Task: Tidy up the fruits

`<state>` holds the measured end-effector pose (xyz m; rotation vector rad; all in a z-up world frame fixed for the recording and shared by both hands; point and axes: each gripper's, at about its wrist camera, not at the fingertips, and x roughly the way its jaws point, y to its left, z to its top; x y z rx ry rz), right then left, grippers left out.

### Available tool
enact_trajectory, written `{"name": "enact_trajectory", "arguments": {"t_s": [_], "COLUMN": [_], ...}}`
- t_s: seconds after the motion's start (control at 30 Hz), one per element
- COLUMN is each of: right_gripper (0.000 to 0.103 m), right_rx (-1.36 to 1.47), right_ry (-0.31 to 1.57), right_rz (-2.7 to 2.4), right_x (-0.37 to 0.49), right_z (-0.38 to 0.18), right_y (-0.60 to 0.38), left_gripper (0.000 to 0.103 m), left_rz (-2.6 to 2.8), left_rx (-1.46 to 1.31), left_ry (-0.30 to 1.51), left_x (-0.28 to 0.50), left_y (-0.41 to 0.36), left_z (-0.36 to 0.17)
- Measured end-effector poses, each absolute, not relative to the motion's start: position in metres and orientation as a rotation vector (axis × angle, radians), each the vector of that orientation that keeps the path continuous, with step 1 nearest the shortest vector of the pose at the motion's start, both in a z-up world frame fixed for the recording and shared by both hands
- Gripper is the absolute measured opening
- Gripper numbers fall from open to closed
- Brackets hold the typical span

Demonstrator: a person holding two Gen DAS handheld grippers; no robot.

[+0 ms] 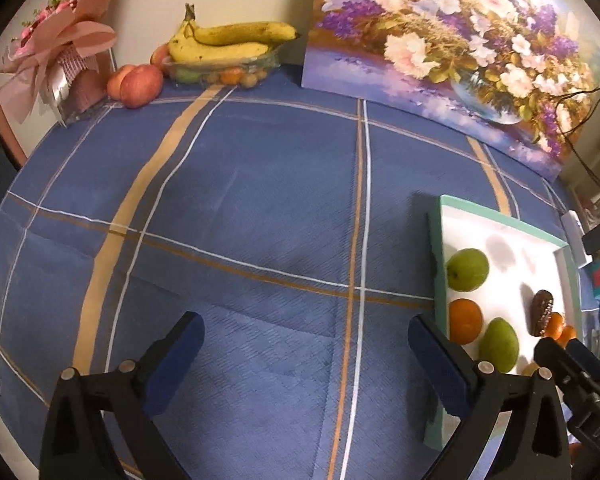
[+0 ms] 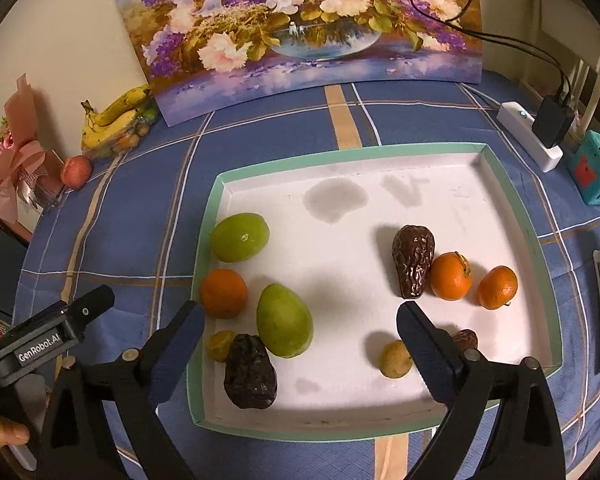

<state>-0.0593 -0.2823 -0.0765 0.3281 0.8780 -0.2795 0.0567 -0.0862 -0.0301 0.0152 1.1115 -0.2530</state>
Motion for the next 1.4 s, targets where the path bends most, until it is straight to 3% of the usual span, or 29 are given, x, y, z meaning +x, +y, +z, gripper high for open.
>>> {"name": "enact_trajectory", "arguments": {"t_s": [0.47,1.4], "right_gripper": [0.097,0.097], "right_rx": [0.266,0.185], "right_ry": [0.845,0.807], "right_rz": [-0.256,-0.291], "right_x": [-0.091,-0.123], "right_z": [-0.072,-0.073], "right_y": [-0.253,-0.229], "left_gripper": [0.103,0.103], "left_rz": [-0.154,-0.16], "left_rx": [0.123,0.03], "left_ry": [0.974,1.117], "left_x": [-0.003,-0.021], "left_y": [-0.057,-0.024], "left_z": [0.006,-0.006]}}
